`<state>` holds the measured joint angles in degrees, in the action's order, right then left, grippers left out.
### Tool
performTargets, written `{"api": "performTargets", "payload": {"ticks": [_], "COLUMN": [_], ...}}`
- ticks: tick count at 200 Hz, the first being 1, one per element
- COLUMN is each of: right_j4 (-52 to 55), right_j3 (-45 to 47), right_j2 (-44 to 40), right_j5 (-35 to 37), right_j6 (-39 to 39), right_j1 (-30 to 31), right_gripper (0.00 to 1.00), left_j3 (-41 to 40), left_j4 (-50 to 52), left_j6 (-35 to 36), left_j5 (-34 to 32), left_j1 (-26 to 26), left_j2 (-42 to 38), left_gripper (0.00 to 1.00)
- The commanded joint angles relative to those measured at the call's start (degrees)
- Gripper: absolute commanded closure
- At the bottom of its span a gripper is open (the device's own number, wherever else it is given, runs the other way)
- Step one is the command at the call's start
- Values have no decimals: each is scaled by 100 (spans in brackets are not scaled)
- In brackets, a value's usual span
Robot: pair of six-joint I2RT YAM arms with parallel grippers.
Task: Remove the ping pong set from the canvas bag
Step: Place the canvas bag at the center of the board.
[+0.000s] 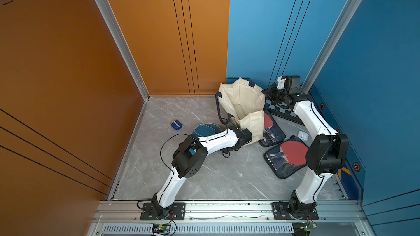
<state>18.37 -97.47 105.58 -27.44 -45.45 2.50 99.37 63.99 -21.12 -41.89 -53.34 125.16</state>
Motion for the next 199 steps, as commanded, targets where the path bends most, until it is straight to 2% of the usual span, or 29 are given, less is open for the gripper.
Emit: {"api": "performTargets", "payload": {"ticks": [1, 35, 73, 91, 114, 148, 152, 176, 199], "right_j4": [-122, -52, 129, 227, 276, 303, 307, 359, 498], "right_j3": [18, 18, -49, -49, -48, -94, -96, -141, -306], "right_j2": [-113, -90, -78, -98, -108, -109, -109, -168, -224], "right_j5": [-27, -20, -3, 30, 59, 106, 115, 212, 372], "right_j6": [81, 186, 368, 490, 559, 599, 607, 703, 920], "right_j1": [-74, -74, -66, -65, -71, -65, -65, -66, -73], "right_gripper": [100, 100, 100, 95, 79, 52, 50, 28, 18], "left_j3": [168, 179, -128, -427, -713, -823, -823, -858, -854], "left_j4": [0, -134, -695, -1137, -1637, -2067, -2109, -2419, -2594], "left_j6": [78, 373, 733, 844, 841, 851, 847, 805, 733], "left_j5": [177, 339, 866, 1145, 1472, 1958, 1990, 2266, 2448], "left_j1": [-88, -83, -25, 99, 421, 909, 950, 1204, 1456], "left_j2": [-149, -711, -1798, -2415, -3098, -3697, -3742, -4000, -4152], "left_gripper": [42, 33, 26, 22, 19, 15, 10, 4, 2]}}
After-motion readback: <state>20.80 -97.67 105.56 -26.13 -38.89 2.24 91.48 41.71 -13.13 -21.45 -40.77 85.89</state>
